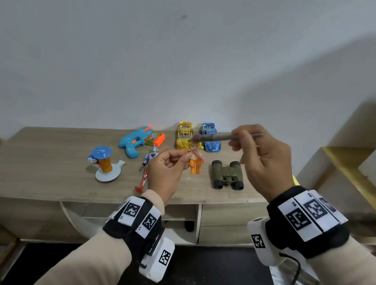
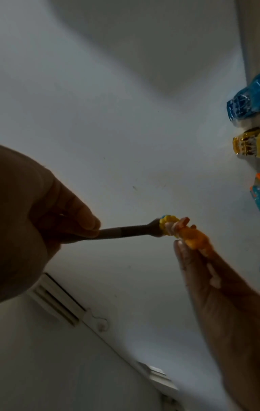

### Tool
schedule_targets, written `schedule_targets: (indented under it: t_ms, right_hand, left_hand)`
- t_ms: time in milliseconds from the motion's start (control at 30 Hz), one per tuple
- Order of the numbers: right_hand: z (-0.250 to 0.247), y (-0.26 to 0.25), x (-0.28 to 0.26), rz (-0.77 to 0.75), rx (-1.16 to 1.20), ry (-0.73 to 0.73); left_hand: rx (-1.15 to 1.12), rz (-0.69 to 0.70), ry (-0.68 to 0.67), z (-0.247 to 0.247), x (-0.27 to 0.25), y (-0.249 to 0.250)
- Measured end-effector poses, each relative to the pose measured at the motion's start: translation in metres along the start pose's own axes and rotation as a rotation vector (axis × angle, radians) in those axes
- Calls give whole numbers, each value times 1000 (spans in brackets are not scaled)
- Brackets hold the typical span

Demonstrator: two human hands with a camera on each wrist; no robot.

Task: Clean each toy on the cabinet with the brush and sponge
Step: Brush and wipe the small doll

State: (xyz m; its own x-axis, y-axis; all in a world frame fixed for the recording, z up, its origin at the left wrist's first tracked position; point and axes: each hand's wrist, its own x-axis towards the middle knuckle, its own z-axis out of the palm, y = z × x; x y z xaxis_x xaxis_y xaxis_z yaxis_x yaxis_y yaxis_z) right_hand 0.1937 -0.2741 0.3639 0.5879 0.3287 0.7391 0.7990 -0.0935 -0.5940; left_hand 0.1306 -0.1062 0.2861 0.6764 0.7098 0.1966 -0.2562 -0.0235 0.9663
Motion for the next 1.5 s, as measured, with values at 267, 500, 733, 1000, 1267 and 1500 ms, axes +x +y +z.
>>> schedule_targets:
  t_ms: [267,500,733,1000,1267,1500]
  right_hand:
    - [10,4,-1,-12,-6,-54]
    - [17,1,-4,30,4,-59]
    - [21,-1,-6,149,26,-92]
    - [31,1,-21,276,52,-33]
    - [45,10,-44,459,-393,-330]
    - [56,8,-52,510,-444,-450]
  left_hand:
    - [103,26,38,-7,-1,-3]
    - [99,2,56,-12,3,-4]
    - [22,-54,71,-18,12,-6]
    - [-69,-108,81,-27,19,-9]
    - [-81,-128,37,-35,32,-9]
    - [-99,-156,-56,-34,34,-16]
